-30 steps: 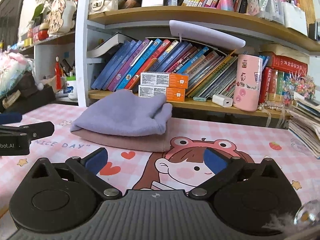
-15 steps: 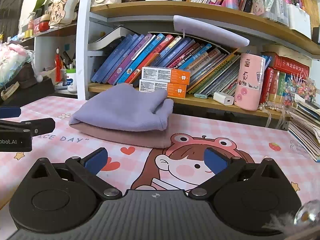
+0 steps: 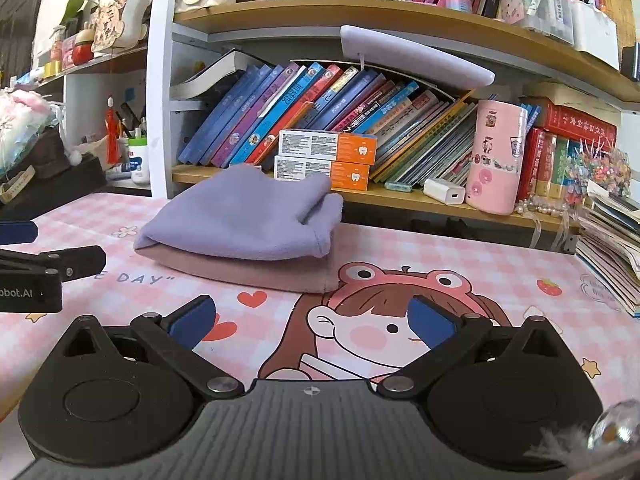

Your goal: Fold clothes

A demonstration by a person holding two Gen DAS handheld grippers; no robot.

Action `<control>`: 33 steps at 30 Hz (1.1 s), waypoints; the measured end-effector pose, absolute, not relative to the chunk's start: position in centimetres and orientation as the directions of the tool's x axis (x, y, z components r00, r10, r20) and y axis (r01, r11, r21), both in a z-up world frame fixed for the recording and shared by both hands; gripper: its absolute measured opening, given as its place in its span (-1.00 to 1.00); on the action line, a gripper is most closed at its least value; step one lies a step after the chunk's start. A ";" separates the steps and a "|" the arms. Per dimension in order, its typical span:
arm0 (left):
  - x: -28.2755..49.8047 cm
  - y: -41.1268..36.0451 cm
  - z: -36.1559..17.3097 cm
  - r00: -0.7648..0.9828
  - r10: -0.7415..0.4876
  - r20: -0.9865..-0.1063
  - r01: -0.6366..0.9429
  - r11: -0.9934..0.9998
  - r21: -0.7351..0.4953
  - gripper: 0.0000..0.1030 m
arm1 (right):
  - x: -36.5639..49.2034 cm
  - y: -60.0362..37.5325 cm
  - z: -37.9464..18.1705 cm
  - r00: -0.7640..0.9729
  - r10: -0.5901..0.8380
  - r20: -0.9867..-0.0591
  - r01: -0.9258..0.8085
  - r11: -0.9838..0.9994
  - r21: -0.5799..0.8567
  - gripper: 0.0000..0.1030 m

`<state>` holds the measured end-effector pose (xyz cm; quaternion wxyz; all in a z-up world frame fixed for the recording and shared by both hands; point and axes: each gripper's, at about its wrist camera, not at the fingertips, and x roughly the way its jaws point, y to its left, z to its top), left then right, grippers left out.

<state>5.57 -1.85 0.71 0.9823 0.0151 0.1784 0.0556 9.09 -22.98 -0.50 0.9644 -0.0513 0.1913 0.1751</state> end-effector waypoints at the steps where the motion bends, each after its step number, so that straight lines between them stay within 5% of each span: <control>1: 5.6 -1.9 0.7 0.930 0.115 -0.350 -0.104 0.993 0.052 1.00 | 9.1 -23.0 -0.5 0.865 0.318 -0.387 -0.357 0.933 -0.032 1.00; 33: 5.9 -2.2 0.6 0.923 0.112 -0.368 -0.094 0.993 0.066 1.00 | 9.2 -23.1 -0.5 0.864 0.315 -0.393 -0.353 0.935 -0.028 1.00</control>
